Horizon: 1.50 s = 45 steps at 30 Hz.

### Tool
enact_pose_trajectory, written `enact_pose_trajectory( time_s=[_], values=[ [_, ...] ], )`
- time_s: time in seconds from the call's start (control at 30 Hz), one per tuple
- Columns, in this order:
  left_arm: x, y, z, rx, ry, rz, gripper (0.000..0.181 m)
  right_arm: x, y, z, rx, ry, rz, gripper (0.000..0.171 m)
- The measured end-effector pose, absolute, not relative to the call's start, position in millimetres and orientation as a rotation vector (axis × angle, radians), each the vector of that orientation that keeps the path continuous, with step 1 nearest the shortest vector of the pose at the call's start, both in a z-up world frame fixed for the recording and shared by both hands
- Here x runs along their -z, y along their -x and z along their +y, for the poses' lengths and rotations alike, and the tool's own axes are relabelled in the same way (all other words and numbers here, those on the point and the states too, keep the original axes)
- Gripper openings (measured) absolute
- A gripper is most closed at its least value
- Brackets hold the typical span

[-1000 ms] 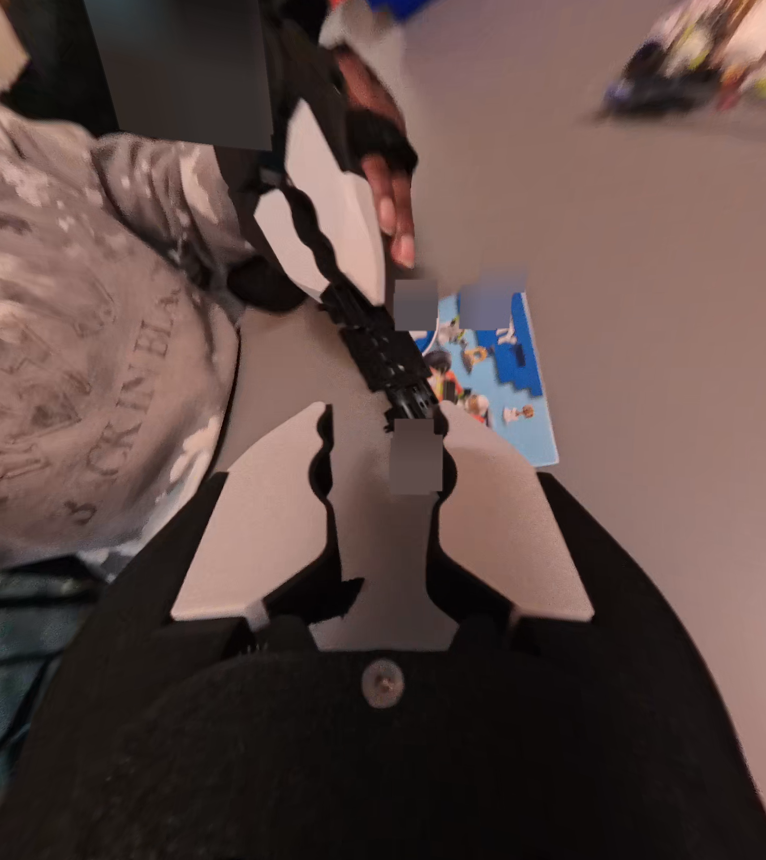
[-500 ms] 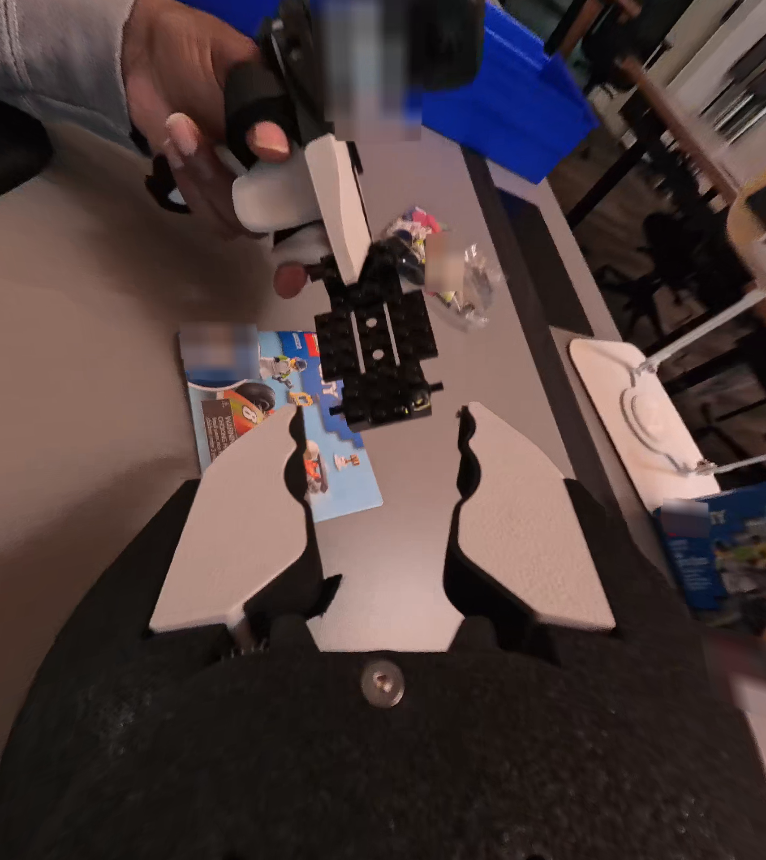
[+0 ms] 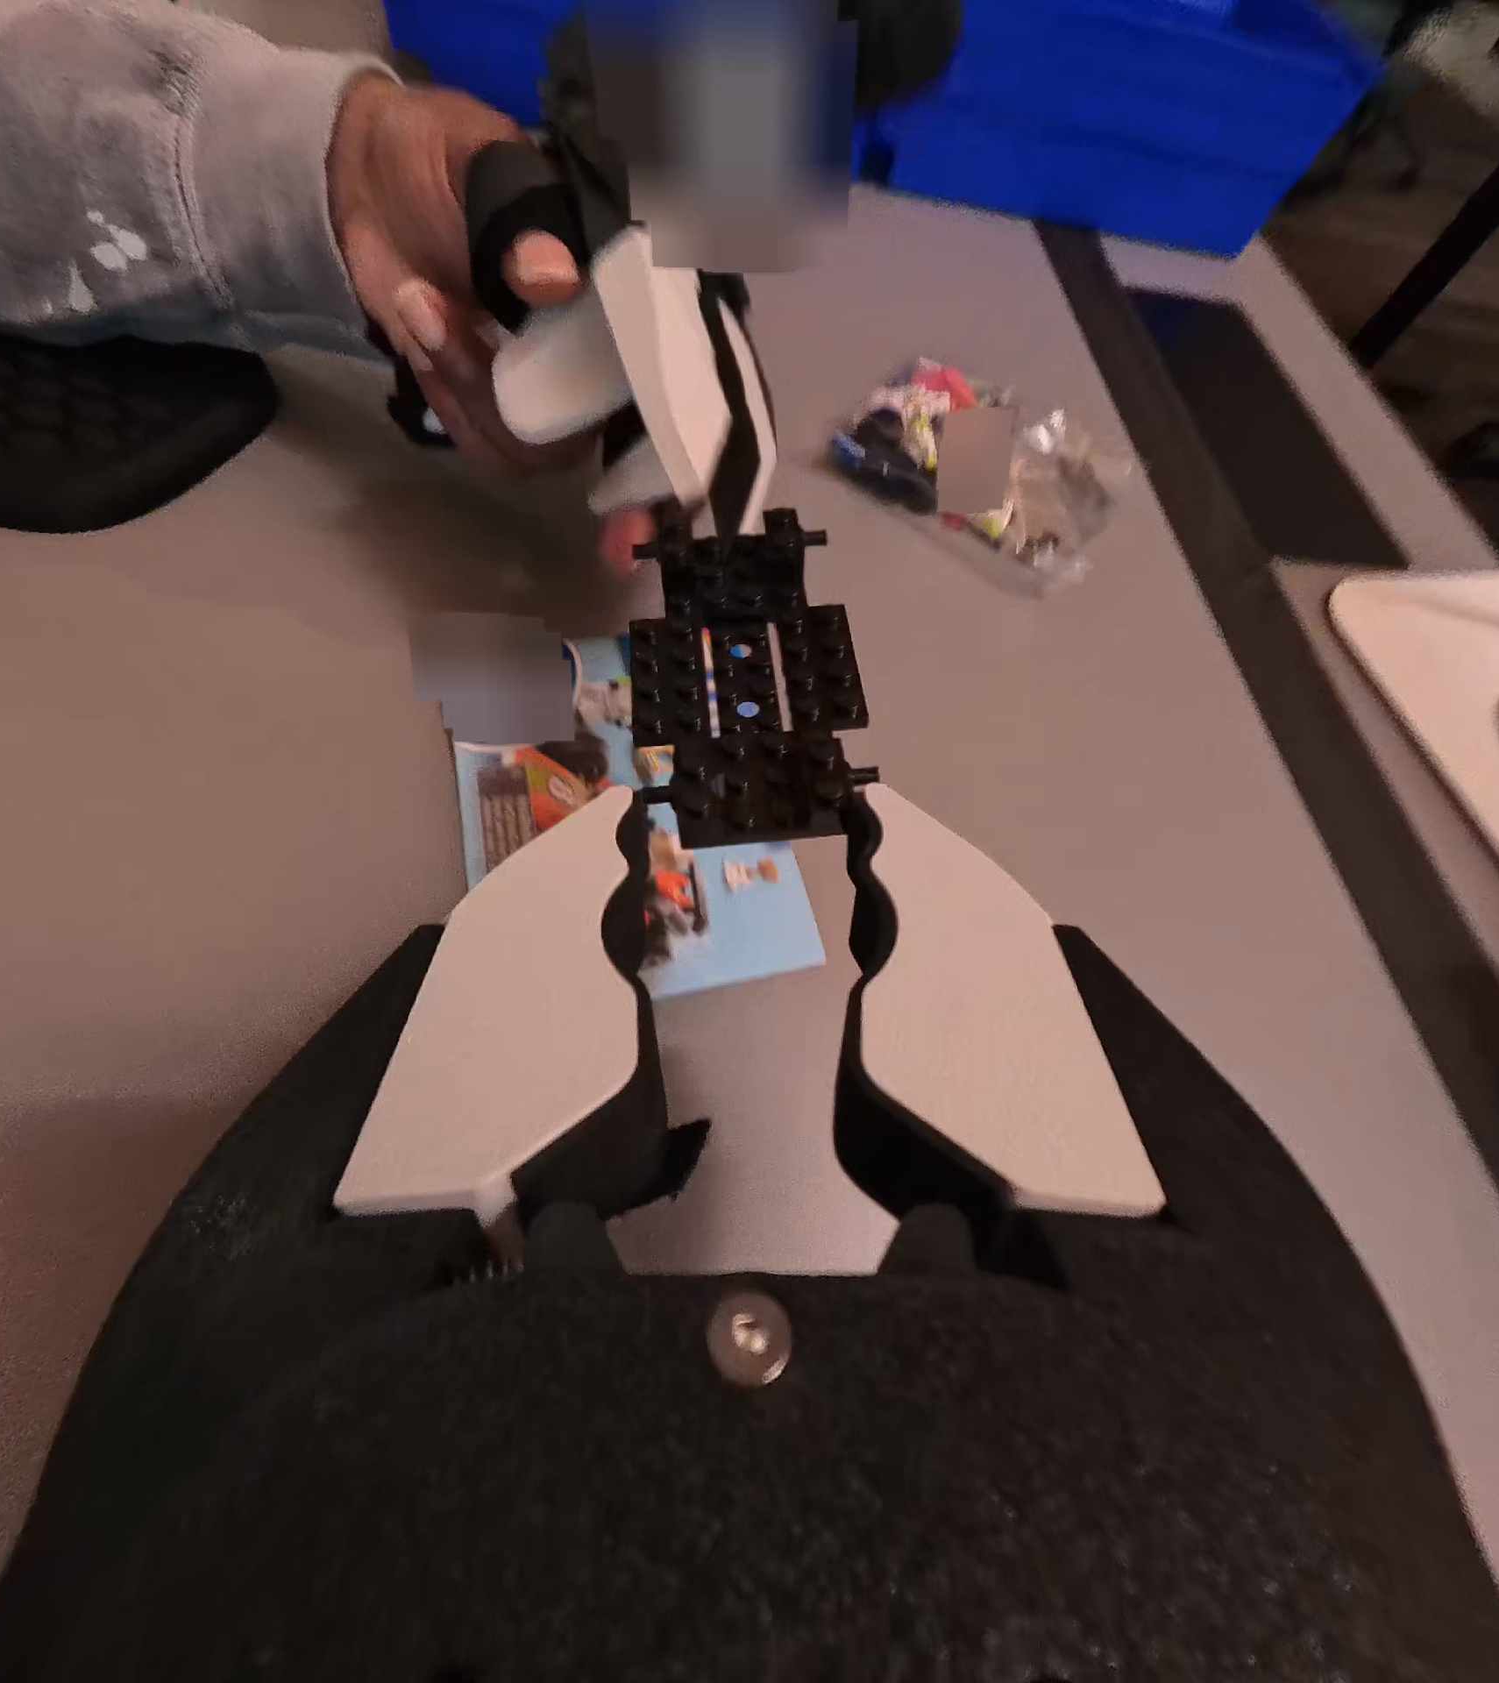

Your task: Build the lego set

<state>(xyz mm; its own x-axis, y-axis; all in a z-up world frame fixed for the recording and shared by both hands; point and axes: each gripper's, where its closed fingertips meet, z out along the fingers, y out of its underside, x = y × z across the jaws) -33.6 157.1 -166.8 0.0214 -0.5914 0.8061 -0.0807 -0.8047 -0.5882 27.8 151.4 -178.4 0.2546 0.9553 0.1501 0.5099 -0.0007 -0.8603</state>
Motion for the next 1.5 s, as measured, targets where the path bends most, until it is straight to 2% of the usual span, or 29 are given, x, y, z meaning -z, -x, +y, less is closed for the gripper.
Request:
enact_pose_trajectory(
  time_s=[0.23,0.5,0.7,0.73,0.8,0.87,1.03,1.1,1.17,1.27,1.43,1.5],
  values=[
    [192.4,50.8,180.0,1.219,1.951,0.920,0.024,227.9,-63.2,219.7,-0.664,1.890,-1.336,0.042],
    [221.4,54.4,179.2,0.897,1.965,1.146,0.023,254.9,-45.9,245.2,-0.616,1.929,-1.504,0.042],
    [227.6,54.1,178.3,0.878,1.983,1.171,0.022,263.8,-46.1,252.2,-0.574,1.955,-1.543,0.043],
    [227.5,54.1,178.7,0.876,1.981,1.169,0.022,263.4,-46.6,254.1,-0.565,1.959,-1.532,0.045],
    [227.9,55.0,180.1,0.858,1.978,1.169,0.021,261.3,-51.0,259.3,-0.518,1.973,-1.508,0.062],
    [228.8,56.4,182.4,0.826,1.981,1.165,0.021,252.4,-55.4,260.4,-0.505,1.967,-1.471,0.066],
    [225.5,57.5,188.6,0.708,1.953,1.156,0.019,215.8,-54.3,233.1,-0.515,1.879,-1.349,0.053],
    [220.4,55.0,190.4,0.672,1.924,1.143,0.016,207.2,-53.8,219.4,-0.473,1.872,-1.280,0.042],
    [215.7,52.0,190.1,0.640,1.892,1.140,0.010,205.3,-53.5,206.9,-0.442,1.904,-1.184,0.027],
    [208.2,48.0,189.6,0.568,1.831,1.133,0.000,209.0,-52.0,192.2,-0.404,1.973,-1.012,0.018],
    [202.5,36.6,177.1,0.429,1.768,1.186,0.000,211.3,-43.6,171.5,-0.336,1.986,-0.857,0.002],
    [203.9,27.5,166.6,0.369,1.724,1.254,0.000,214.9,-36.6,160.8,-0.340,1.992,-0.882,0.000]
  ],
)
